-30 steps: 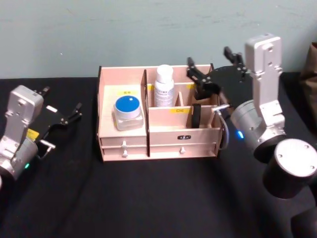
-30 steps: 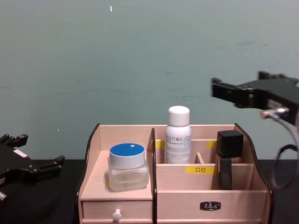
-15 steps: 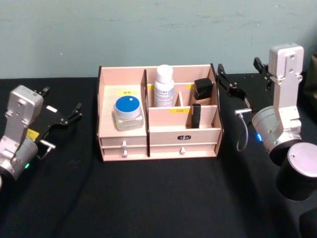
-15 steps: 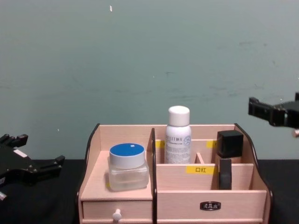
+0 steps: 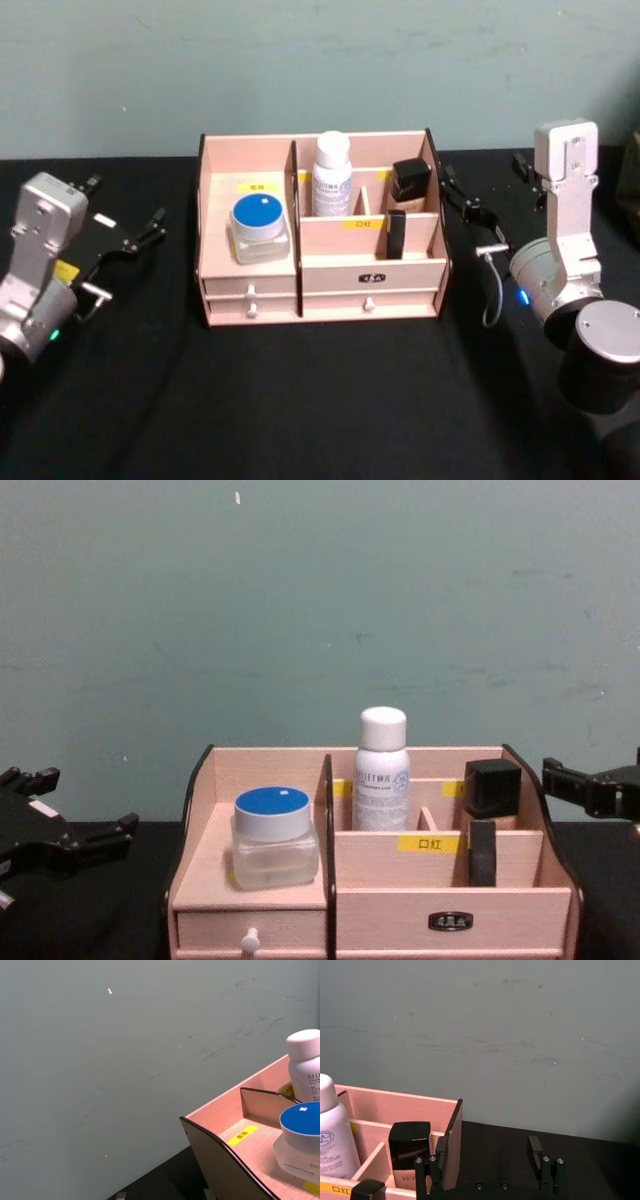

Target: Pick up the facial cleanser and watermelon frost from the table and place them into the tiered storage box.

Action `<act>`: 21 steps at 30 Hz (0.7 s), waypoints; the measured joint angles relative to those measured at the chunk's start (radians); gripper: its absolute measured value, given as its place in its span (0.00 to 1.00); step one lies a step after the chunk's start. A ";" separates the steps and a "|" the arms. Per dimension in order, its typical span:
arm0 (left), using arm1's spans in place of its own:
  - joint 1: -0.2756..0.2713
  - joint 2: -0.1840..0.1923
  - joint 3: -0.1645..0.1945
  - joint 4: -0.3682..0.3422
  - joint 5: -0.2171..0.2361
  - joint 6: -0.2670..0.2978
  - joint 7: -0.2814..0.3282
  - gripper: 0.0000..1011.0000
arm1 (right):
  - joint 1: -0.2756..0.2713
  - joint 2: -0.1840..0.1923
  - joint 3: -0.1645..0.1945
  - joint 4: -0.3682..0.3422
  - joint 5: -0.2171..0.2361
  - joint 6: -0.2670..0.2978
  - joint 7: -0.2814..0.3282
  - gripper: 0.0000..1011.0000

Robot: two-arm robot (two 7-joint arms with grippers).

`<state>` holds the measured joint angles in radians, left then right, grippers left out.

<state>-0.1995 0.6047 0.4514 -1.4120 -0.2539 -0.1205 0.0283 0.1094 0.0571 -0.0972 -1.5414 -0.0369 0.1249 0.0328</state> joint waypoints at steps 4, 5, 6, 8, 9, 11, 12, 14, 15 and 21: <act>0.000 0.000 0.000 0.000 0.000 0.000 0.000 0.99 | 0.000 0.000 -0.001 -0.002 0.000 -0.001 -0.001 0.99; 0.000 0.000 0.000 0.000 0.000 0.000 0.000 0.99 | 0.000 0.000 -0.001 -0.003 0.000 -0.001 -0.001 0.99; 0.000 0.000 0.000 0.000 0.000 0.000 0.000 0.99 | 0.000 0.000 -0.001 -0.004 0.000 -0.001 -0.002 0.99; 0.000 0.000 0.000 0.000 0.000 0.000 0.000 0.99 | 0.000 0.001 -0.001 -0.005 0.000 -0.002 -0.003 0.99; 0.000 0.000 0.000 0.000 0.000 0.000 0.000 0.99 | 0.000 0.001 -0.001 -0.005 0.000 -0.002 -0.003 0.99; 0.000 0.000 0.000 0.000 0.000 0.000 0.000 0.99 | 0.000 0.001 -0.001 -0.006 0.000 -0.002 -0.003 0.99; 0.000 0.000 0.000 0.000 0.000 0.000 0.000 0.99 | 0.000 0.001 -0.001 -0.007 0.000 -0.002 -0.004 0.99; 0.000 0.000 0.000 0.000 0.000 0.000 0.000 0.99 | -0.001 0.001 -0.001 -0.007 0.000 -0.003 -0.004 0.99; 0.000 0.000 0.000 0.000 0.000 0.000 0.000 0.99 | -0.001 0.001 -0.001 -0.007 0.000 -0.003 -0.004 0.99; 0.000 0.000 0.000 0.000 0.000 0.000 0.000 0.99 | -0.001 0.001 -0.002 -0.009 0.000 -0.003 -0.005 0.99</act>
<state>-0.1996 0.6047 0.4513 -1.4119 -0.2539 -0.1205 0.0283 0.1083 0.0585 -0.0991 -1.5502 -0.0365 0.1214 0.0277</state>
